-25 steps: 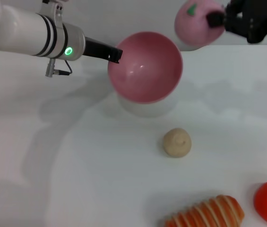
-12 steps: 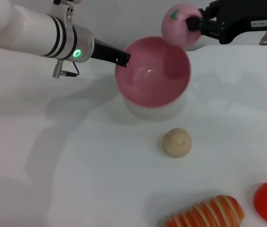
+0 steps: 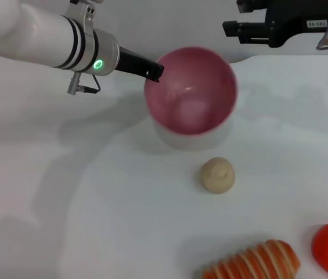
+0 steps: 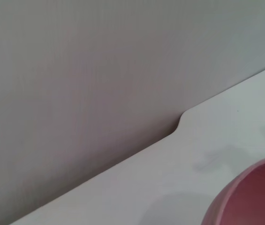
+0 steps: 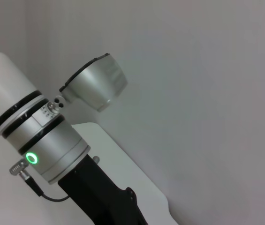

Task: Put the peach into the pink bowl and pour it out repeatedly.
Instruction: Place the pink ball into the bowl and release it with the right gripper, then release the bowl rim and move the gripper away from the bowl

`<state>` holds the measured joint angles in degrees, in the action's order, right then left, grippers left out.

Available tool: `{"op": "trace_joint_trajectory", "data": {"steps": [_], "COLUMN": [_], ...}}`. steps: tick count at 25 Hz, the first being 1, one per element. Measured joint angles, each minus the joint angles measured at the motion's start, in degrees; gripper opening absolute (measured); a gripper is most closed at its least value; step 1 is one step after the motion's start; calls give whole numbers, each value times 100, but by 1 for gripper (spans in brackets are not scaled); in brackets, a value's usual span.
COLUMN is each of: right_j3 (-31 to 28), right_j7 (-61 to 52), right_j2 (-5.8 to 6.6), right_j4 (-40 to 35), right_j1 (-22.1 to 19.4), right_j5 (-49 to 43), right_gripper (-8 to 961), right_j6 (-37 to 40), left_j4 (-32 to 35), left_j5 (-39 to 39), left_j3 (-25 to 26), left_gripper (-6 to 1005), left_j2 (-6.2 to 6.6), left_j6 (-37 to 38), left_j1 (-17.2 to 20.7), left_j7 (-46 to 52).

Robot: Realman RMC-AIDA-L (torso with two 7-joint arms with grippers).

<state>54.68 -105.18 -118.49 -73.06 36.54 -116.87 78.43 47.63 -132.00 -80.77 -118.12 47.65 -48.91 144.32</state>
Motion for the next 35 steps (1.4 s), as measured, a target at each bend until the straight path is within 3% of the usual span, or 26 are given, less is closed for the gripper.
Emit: {"op": "trace_joint_trajectory", "data": {"steps": [5, 10, 15, 18, 25, 35], "right_j3": [-29, -308, -967, -1192, -1686, -1730], "right_j7": [30, 458, 1440, 1810, 2653, 2777], "right_j2": [1, 14, 75, 87, 201, 220], "right_j4": [2, 185, 847, 1117, 1799, 1898], "right_j1": [-37, -262, -530, -641, -969, -954], "right_j5": [22, 663, 1515, 1884, 3138, 3233], "right_gripper": [528, 528, 528, 528, 528, 528], "right_j6": [-137, -389, -395, -352, -41, 189], "left_j4": [-5, 19, 292, 319, 202, -36], "left_j5": [-13, -255, -1382, -1765, -1826, -1782], "left_j3": [0, 137, 676, 913, 1101, 1117], "left_gripper": [43, 43, 43, 44, 44, 45], "left_j2": [2, 65, 147, 198, 298, 190], "left_j6": [55, 704, 2085, 2491, 2766, 2684], "left_j1": [-39, -179, -452, -485, -62, 324], "left_j7": [26, 278, 762, 865, 1054, 1110]}}
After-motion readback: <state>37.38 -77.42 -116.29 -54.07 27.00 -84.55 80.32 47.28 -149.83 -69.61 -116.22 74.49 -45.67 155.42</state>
